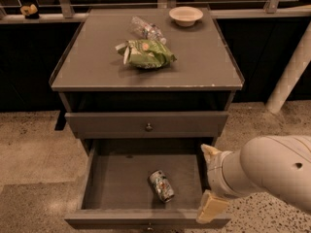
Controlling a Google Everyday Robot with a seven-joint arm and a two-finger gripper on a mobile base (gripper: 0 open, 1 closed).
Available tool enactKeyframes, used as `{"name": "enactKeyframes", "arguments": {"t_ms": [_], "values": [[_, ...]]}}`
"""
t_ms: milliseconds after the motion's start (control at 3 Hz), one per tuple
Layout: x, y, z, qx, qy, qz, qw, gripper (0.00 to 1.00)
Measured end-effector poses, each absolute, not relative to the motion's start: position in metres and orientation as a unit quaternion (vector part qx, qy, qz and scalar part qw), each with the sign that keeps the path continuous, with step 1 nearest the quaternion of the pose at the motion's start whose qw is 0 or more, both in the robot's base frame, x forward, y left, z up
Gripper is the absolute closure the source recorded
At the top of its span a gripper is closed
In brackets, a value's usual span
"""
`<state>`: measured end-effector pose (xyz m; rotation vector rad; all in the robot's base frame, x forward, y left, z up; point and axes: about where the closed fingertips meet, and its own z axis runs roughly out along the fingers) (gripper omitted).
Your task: Pick 7up can from middle drawer and place on counter
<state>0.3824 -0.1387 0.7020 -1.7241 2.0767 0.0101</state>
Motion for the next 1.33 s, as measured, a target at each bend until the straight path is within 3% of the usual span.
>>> {"name": "enactKeyframes", "arguments": {"t_ms": [333, 1333], "values": [[0.390, -0.139, 0.698, -0.626, 0.749, 0.001, 0.219, 0.00], [0.515, -0.136, 0.654, -0.619, 0.756, -0.009, 0.213, 0.00]]}}
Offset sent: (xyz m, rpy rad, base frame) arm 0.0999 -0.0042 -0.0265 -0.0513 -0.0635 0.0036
